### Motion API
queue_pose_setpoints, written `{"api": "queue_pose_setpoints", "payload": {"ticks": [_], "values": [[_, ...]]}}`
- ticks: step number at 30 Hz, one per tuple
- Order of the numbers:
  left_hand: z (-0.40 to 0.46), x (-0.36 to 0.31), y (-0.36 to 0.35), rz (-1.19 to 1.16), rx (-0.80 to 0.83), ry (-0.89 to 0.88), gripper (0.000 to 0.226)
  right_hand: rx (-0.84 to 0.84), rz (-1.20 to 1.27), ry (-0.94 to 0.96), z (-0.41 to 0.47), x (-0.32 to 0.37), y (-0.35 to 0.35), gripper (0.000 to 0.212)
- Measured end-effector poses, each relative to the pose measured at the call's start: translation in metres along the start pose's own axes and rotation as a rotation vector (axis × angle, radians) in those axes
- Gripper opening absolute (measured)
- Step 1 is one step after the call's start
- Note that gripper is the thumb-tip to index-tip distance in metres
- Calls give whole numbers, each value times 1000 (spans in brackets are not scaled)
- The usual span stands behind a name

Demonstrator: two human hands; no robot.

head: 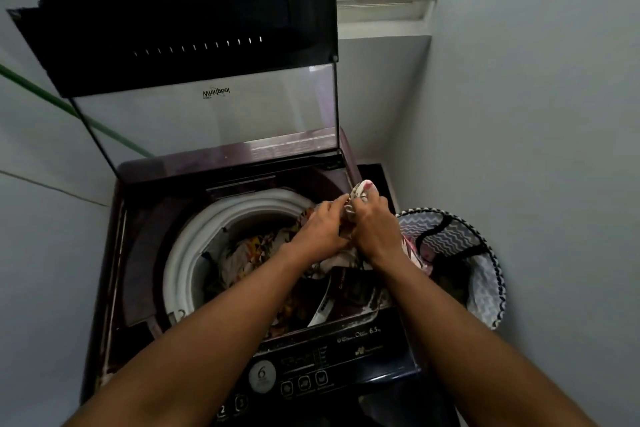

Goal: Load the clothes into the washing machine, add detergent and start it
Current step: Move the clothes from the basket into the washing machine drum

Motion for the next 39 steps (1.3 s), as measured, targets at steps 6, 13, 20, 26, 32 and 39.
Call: {"api": "queue_pose_setpoints", "payload": {"ticks": [6, 13, 20, 26, 32, 39], "values": [[-5, 17, 24, 27, -75, 28, 48, 26, 133, 156, 14, 27, 9, 13], [-37, 60, 54, -5, -204, 78, 30, 113, 272, 367, 18, 77, 6, 22], [-91, 120, 70, -14, -297, 183, 20, 219, 199, 535, 8, 147, -9, 49], [-124, 175, 58, 6, -128, 387, 39, 610, -106, 451, -2, 175, -54, 73], [-123, 169, 61, -19, -193, 313, 42, 508, -7, 492, 0, 186, -46, 43], [-96, 130, 61, -19, -196, 153, 37, 322, 71, 445, 5, 153, -27, 28]]}}
Point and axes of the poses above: each hand's wrist, its own z-axis towards the middle knuckle, its own y-axis out of the back of the hand, x = y × z, the point moved 3 cm from there along z, towards the middle knuckle, and after that the axes turned 14 degrees about x, right-handed, at the moved point
